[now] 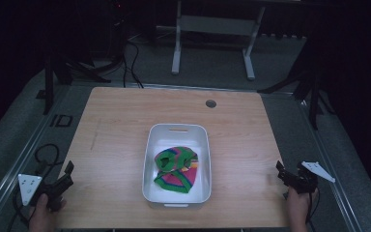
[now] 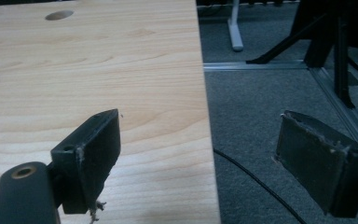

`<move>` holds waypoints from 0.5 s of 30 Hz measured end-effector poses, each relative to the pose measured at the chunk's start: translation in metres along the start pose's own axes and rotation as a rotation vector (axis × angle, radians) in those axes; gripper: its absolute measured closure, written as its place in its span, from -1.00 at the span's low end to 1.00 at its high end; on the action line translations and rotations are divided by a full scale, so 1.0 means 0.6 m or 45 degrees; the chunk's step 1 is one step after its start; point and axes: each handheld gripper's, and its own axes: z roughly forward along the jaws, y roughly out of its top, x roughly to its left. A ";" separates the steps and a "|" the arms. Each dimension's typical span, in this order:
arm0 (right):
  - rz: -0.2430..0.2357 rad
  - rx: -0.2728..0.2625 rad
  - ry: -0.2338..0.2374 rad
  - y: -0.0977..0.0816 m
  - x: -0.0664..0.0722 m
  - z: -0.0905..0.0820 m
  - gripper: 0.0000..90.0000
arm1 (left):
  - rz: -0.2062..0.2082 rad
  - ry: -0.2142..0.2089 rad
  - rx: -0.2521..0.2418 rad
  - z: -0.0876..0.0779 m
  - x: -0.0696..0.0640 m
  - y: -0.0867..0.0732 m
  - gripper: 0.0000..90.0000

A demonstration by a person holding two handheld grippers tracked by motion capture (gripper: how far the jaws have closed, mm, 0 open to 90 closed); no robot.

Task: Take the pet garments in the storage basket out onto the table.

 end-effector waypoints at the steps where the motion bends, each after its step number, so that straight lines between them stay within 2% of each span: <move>1: -0.006 0.006 0.007 0.000 0.001 0.000 -0.70 | 0.000 0.001 -0.001 0.000 0.000 0.000 -0.67; 6: -0.048 0.022 0.022 0.001 0.006 0.002 -0.71 | 0.005 -0.002 -0.002 0.000 -0.001 0.000 -0.67; 7: -0.056 0.035 0.042 0.001 0.007 0.004 -0.72 | 0.002 -0.003 -0.003 0.000 0.000 0.000 -0.67; 8: -0.076 0.051 0.091 0.002 0.008 0.006 -0.72 | 0.000 -0.003 -0.003 0.000 0.000 0.000 -0.67; 9: -0.076 0.051 0.091 0.002 0.008 0.006 -0.72 | -0.002 -0.005 -0.004 0.000 0.001 0.000 -0.67; 11: -0.100 0.090 0.193 0.003 0.005 0.008 -0.72 | -0.008 -0.011 -0.007 -0.001 0.001 0.000 -0.67; 13: -0.114 0.087 0.270 0.003 0.002 0.007 -0.71 | -0.014 -0.010 -0.007 -0.001 0.002 0.000 -0.67; 15: -0.120 0.128 0.341 0.004 -0.002 0.009 -0.71 | -0.015 -0.014 -0.004 0.000 0.003 0.000 -0.67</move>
